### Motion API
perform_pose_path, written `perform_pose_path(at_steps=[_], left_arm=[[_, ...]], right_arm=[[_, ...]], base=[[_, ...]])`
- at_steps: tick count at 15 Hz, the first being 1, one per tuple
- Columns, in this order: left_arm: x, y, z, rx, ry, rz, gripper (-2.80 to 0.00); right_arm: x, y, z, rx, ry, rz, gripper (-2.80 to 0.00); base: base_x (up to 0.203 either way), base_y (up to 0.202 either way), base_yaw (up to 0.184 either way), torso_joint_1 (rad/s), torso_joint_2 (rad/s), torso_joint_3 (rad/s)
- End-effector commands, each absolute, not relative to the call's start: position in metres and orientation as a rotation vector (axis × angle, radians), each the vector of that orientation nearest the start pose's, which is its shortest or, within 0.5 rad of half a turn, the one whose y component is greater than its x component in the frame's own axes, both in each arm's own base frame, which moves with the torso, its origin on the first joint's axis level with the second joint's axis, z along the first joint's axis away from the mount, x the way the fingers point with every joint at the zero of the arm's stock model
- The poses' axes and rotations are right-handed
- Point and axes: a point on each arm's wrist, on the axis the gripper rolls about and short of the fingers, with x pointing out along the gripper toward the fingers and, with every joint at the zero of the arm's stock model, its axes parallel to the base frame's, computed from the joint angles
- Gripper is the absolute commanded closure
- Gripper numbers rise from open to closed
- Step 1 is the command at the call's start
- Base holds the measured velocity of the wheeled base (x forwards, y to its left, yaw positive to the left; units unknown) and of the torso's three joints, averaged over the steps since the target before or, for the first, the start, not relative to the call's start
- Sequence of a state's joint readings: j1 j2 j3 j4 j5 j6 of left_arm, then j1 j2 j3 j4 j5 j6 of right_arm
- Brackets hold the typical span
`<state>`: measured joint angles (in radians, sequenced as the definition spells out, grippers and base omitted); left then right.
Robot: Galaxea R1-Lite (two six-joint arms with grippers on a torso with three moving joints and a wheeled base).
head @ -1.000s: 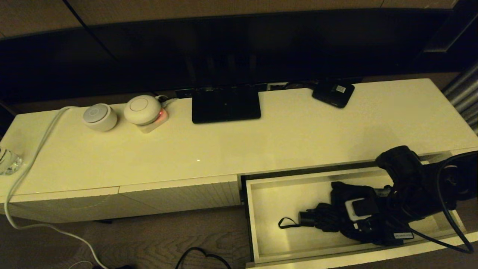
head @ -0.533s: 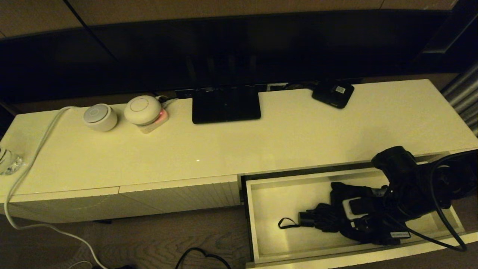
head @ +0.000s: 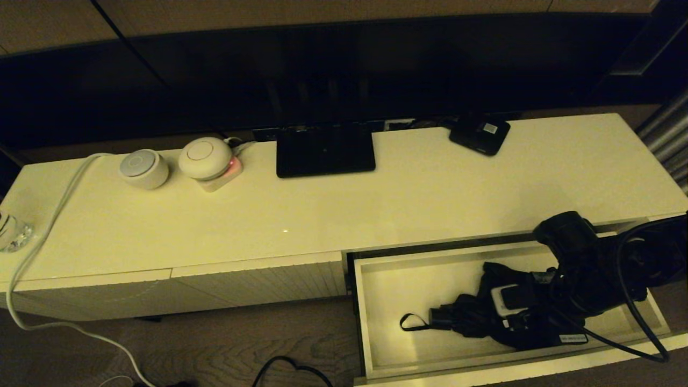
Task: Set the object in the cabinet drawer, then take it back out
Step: Take the umbrella out of the drawer and put it on the table
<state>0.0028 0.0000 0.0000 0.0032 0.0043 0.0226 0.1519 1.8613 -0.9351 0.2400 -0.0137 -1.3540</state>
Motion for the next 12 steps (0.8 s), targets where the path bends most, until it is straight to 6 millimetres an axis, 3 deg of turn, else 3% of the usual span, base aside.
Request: perform_pose_path(at_steps=[1, 6, 12], left_arm=[[-0.023, 0.000, 0.074, 0.023, 0.006, 0.008, 0.00], [-0.023, 0.000, 0.074, 0.023, 0.006, 0.008, 0.00], [-0.023, 0.000, 0.074, 0.023, 0.006, 0.008, 0.00]], right_arm=[[0.283, 0.044, 0.104, -1.294, 0.885, 0.893, 0.00], [0.258, 0.041, 0.145, -1.331, 0.764, 0.799, 0.00], [0.203, 0.033, 0.193, -1.362, 0.586, 0.661, 0.00]], base=[[0.000, 0.000, 0.000, 0.000, 0.00, 0.000], [0.000, 0.000, 0.000, 0.000, 0.00, 0.000], [0.000, 0.000, 0.000, 0.000, 0.00, 0.000]])
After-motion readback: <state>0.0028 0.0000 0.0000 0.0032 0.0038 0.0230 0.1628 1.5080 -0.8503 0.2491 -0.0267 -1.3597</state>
